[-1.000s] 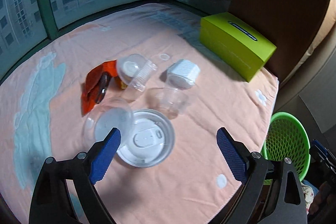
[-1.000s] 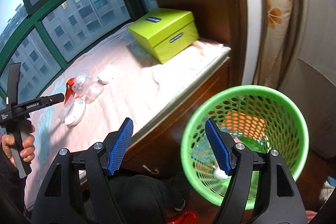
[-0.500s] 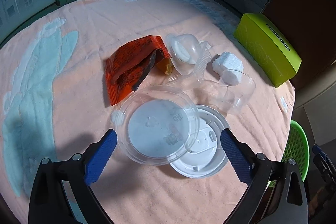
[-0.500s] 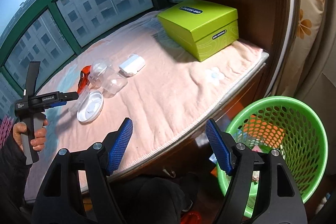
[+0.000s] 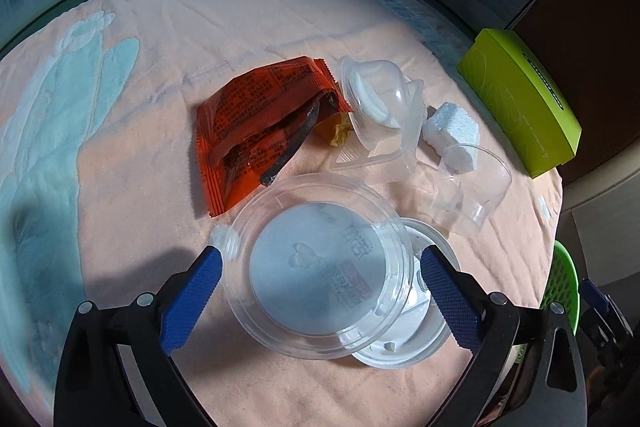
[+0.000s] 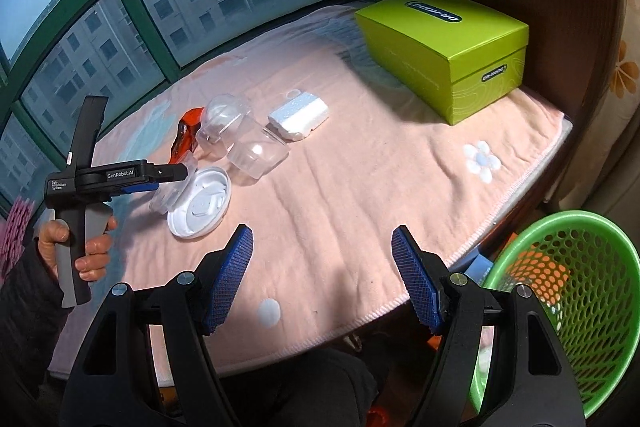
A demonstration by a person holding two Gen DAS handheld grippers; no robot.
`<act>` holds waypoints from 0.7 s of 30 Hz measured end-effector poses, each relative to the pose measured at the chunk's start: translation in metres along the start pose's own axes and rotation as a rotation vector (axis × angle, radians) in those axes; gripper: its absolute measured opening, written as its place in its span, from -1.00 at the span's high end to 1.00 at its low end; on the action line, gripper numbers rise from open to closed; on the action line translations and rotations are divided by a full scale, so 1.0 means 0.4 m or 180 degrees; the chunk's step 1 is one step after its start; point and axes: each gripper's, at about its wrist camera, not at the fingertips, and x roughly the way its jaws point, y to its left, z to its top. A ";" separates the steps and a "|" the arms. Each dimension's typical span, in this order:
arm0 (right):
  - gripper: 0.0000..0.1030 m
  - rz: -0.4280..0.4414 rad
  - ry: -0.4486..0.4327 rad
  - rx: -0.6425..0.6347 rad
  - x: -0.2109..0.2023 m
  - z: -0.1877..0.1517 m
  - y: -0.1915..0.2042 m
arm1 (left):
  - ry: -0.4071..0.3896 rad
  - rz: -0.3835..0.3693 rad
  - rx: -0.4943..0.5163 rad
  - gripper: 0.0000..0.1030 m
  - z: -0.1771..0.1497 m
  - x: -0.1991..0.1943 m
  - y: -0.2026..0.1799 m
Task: Collect trash
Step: 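Move both tools back to the bench toward the clear lid and cup, then grasp the clear cup with the right tool while the left tool grasps the clear round lid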
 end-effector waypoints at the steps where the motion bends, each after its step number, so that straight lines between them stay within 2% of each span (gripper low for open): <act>1: -0.40 0.0013 0.0006 -0.0011 0.005 0.002 0.005 | -0.0010 -0.0057 -0.0022 -0.86 0.000 -0.008 0.004; 9: -0.40 0.0101 0.0064 -0.0028 0.039 0.006 0.022 | -0.0113 0.0024 0.0089 -0.87 0.003 -0.034 0.015; 21: -0.40 0.0133 0.0114 -0.0045 0.061 0.008 0.023 | -0.0050 0.0022 0.0133 -0.87 -0.019 -0.012 0.027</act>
